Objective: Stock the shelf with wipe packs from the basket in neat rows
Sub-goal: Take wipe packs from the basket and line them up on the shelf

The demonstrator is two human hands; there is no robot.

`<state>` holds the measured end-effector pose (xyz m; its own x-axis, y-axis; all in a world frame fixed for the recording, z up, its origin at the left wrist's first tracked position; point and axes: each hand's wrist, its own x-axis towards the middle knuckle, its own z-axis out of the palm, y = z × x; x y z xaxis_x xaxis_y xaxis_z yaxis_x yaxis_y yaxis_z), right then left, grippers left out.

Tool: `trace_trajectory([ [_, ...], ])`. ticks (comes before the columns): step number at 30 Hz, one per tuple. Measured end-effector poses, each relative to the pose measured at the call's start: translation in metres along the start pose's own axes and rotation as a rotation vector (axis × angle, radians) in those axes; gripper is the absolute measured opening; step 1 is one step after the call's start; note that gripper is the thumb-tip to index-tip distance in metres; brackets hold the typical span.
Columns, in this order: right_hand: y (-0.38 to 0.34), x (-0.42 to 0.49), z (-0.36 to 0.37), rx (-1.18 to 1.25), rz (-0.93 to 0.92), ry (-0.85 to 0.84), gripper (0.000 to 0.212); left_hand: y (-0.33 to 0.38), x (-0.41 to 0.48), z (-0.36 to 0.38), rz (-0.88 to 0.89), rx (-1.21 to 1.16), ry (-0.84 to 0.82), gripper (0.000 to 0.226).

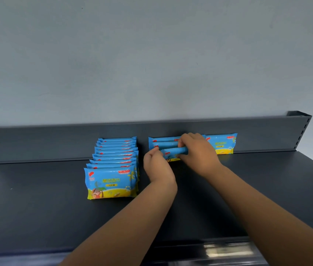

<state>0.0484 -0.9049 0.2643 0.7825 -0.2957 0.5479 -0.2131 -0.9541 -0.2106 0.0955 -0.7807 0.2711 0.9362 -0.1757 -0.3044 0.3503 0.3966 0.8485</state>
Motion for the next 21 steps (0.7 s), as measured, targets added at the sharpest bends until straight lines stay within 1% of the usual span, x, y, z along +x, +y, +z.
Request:
trace_trajectory([
  [2, -0.001, 0.005, 0.007, -0.013, -0.009, 0.031, 0.034, -0.004, 0.000, -0.003, -0.027, -0.024, -0.001, 0.019],
  [4, -0.003, 0.011, 0.012, -0.018, 0.001, 0.041, 0.034, -0.008, 0.000, -0.005, 0.008, 0.033, -0.022, 0.018],
  [7, -0.004, 0.019, 0.018, -0.062, -0.005, 0.065, 0.036, -0.015, 0.000, -0.006, 0.038, 0.177, -0.045, 0.039],
  [10, -0.005, 0.025, 0.022, -0.101, 0.018, 0.076, 0.042, -0.016, 0.003, -0.006, 0.073, 0.253, -0.063, 0.047],
  [12, -0.005, 0.026, 0.024, -0.075, 0.026, 0.055, 0.045, -0.020, 0.007, -0.006, 0.099, 0.303, -0.105, 0.051],
  [16, 0.000, 0.024, 0.026, -0.021, -0.003, -0.006, 0.043, -0.029, 0.021, -0.001, 0.189, 0.373, -0.130, 0.068],
  [18, 0.003, 0.024, 0.025, -0.013, -0.013, 0.005, 0.043, -0.032, 0.026, 0.004, 0.227, 0.416, -0.126, 0.076],
  [20, 0.005, 0.022, 0.028, 0.032, 0.046, 0.054, 0.051, -0.034, 0.032, 0.008, 0.273, 0.436, -0.098, 0.080],
  [21, 0.005, 0.020, 0.029, 0.101, 0.129, 0.084, 0.056, -0.033, 0.035, 0.011, 0.294, 0.436, -0.086, 0.079],
])
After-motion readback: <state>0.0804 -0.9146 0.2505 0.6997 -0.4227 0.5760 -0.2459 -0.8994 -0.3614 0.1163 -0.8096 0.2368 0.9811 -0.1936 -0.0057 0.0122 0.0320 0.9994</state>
